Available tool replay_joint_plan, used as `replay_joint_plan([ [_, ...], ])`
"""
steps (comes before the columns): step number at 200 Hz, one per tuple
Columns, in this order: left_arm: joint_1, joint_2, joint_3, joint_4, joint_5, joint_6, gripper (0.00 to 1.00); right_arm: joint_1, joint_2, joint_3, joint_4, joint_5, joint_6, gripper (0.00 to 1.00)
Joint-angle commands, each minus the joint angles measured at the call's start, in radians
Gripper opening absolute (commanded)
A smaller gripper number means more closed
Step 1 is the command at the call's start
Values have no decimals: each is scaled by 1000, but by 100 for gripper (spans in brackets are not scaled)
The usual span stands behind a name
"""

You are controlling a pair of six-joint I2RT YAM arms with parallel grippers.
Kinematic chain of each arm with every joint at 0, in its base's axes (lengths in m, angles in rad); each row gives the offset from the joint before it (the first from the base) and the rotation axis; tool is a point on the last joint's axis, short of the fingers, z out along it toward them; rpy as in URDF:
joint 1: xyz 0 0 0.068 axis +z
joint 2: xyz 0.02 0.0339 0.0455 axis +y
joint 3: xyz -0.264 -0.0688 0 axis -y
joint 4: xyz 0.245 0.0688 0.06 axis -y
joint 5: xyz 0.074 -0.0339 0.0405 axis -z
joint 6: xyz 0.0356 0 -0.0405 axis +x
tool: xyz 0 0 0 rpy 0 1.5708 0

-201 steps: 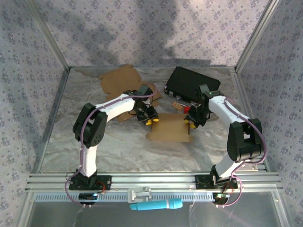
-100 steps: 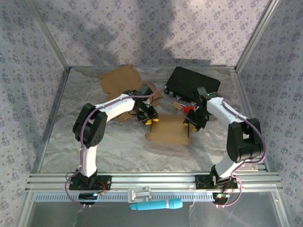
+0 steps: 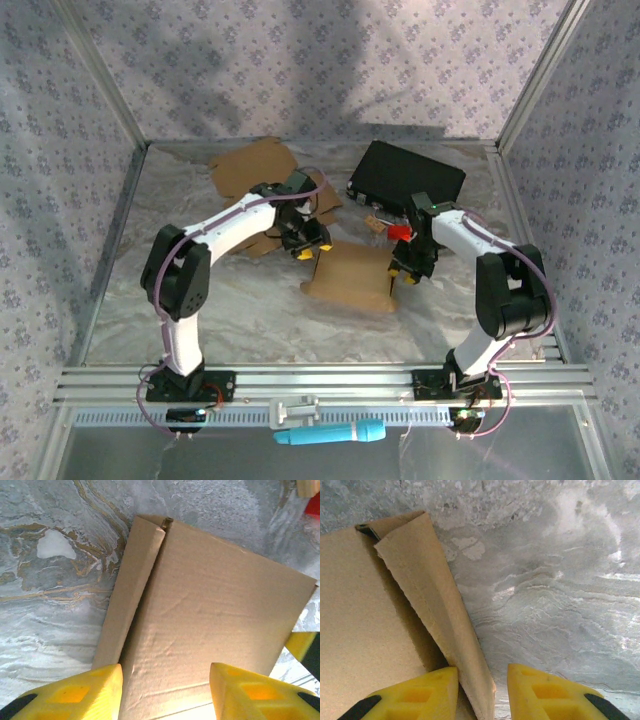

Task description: Fold the paper box

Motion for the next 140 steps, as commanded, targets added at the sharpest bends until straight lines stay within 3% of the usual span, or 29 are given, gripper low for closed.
replay_joint_plan([
  [1, 24, -29, -56, 12, 11, 41, 49, 5, 17, -15, -6, 27, -19, 32],
  [29, 15, -3, -105, 147, 93, 63, 48, 8, 9, -27, 13, 13, -38, 31],
  [94, 11, 26, -196, 205, 71, 87, 36, -13, -39, -58, 65, -45, -53, 30],
  [122, 11, 16, -229, 216, 46, 93, 32, -38, -103, -75, 98, -69, -53, 35],
  [140, 13, -1, -256, 241, 36, 93, 31, -63, -151, -115, 162, -109, -81, 43],
])
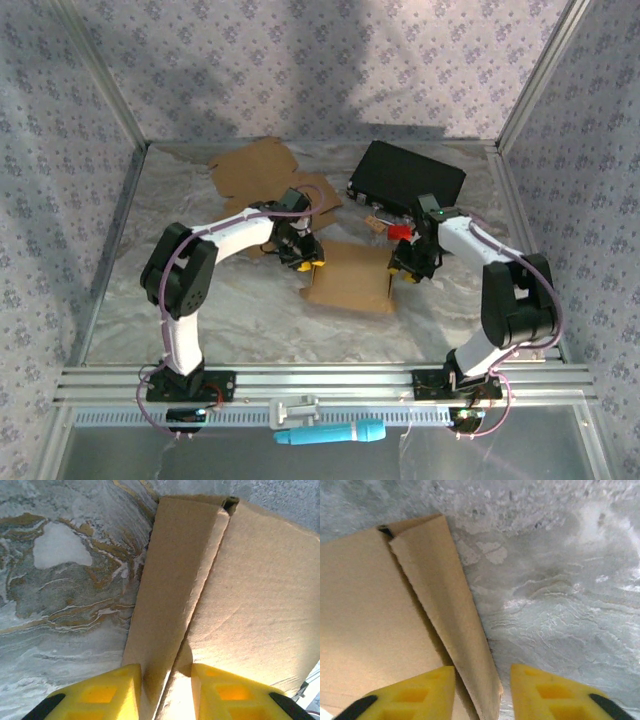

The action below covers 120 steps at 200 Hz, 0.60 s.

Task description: Fold the paper box

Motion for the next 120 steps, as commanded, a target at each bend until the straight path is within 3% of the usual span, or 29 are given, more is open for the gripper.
replay_joint_plan([
  [1, -2, -18, -46, 25, -32, 16, 31, -30, -73, -46, 69, -49, -44, 44],
  [39, 23, -55, -146, 145, -8, -5, 25, -76, -132, -190, 311, -207, -62, 63],
  [87, 97, -73, -286, 286, 44, -17, 5, -77, -122, -276, 550, -338, -58, 67],
  [120, 120, -45, -288, 273, 54, -1, 3, -82, -122, -306, 635, -388, -54, 69],
])
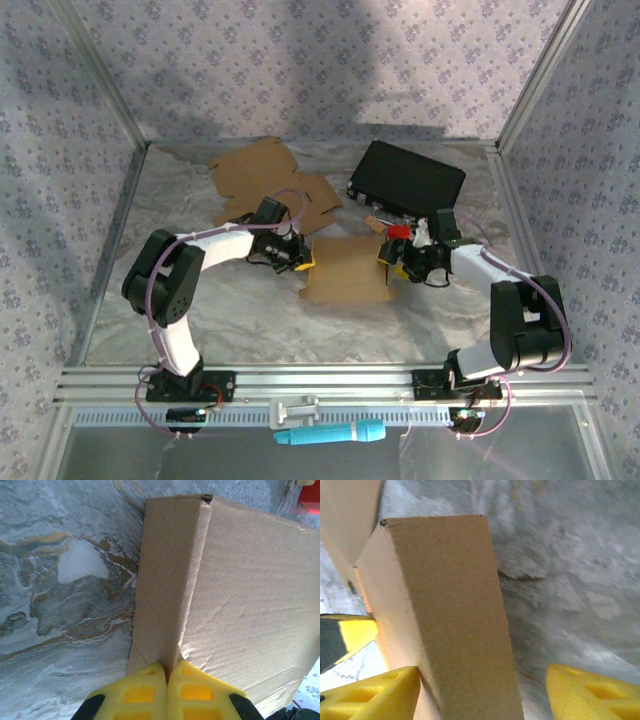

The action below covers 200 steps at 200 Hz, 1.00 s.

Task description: Fold the paper box

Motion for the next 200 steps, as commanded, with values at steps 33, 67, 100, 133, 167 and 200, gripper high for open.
replay_joint_plan([
  [33, 23, 77, -5, -72, -99, 18, 3, 21, 38, -65, 257, -158, 52, 70],
  [67, 28, 86, -12, -72, -102, 21, 3, 42, 70, -61, 323, -182, 106, 69],
  [100, 33, 74, -12, -57, -102, 23, 6, 55, 75, -32, 340, -204, 181, 66],
  [133, 40, -36, 44, -94, -151, -13, 31, 53, 128, 51, 189, -219, 284, 50],
  [167, 32, -190, 118, -152, -272, 59, 44, 45, 167, 139, -30, -246, 410, 38],
  [200, -116, -353, 156, -186, -409, 500, 44, 14, 130, 191, -177, -276, 561, 38],
])
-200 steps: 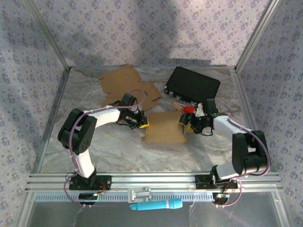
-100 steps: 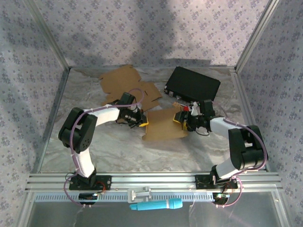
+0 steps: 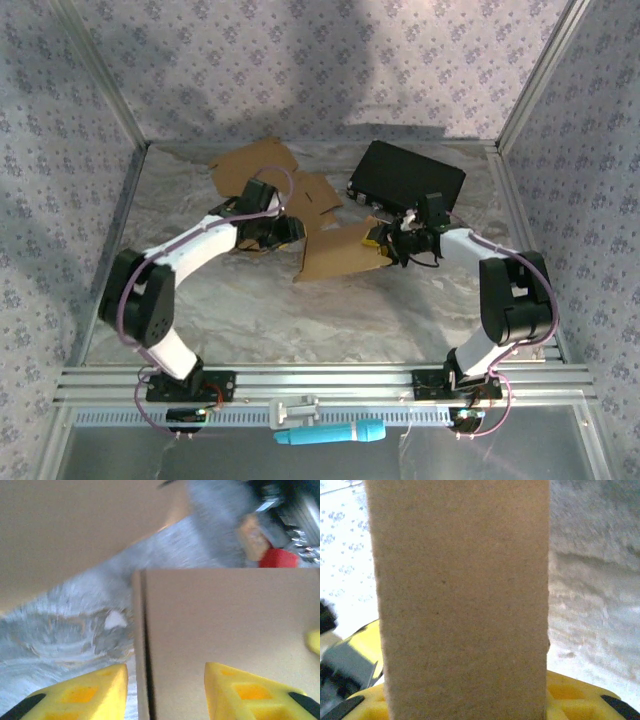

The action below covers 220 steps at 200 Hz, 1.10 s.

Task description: Fold the paper box

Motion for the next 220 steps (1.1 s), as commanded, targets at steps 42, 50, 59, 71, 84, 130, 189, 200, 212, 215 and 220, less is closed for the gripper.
replay_joint_plan([
  [42, -388, -298, -30, -102, -197, 947, 53, -66, -34, 82, -437, -84, 221, 40],
  [50, -421, -311, -47, -112, -228, 1022, 62, -71, -33, 90, -470, -89, 214, 40],
  [59, -450, -324, -75, -92, -289, 1070, 68, -73, -34, 102, -495, -94, 206, 41],
  [71, -454, -316, -85, -79, -307, 1097, 69, -75, -30, 116, -537, -98, 186, 41],
  [84, -461, -286, -67, -101, -313, 1133, 69, -79, -22, 118, -554, -113, 181, 42],
  [130, -493, -183, -63, -79, -385, 1221, 70, -88, 10, 123, -615, -149, 138, 42],
  [189, -499, -114, -72, -38, -416, 1256, 68, -98, 51, 77, -628, -219, 113, 43],
  [200, -500, -105, -76, -29, -431, 1256, 67, -102, 63, 78, -646, -217, 86, 43],
  [212, -500, -100, -85, -9, -446, 1262, 66, -107, 84, 78, -650, -220, 61, 46],
  [215, -500, -99, -88, -3, -448, 1264, 66, -110, 90, 77, -655, -220, 52, 46],
  [220, -500, -97, -91, 3, -450, 1266, 66, -114, 102, 78, -663, -219, 35, 47],
])
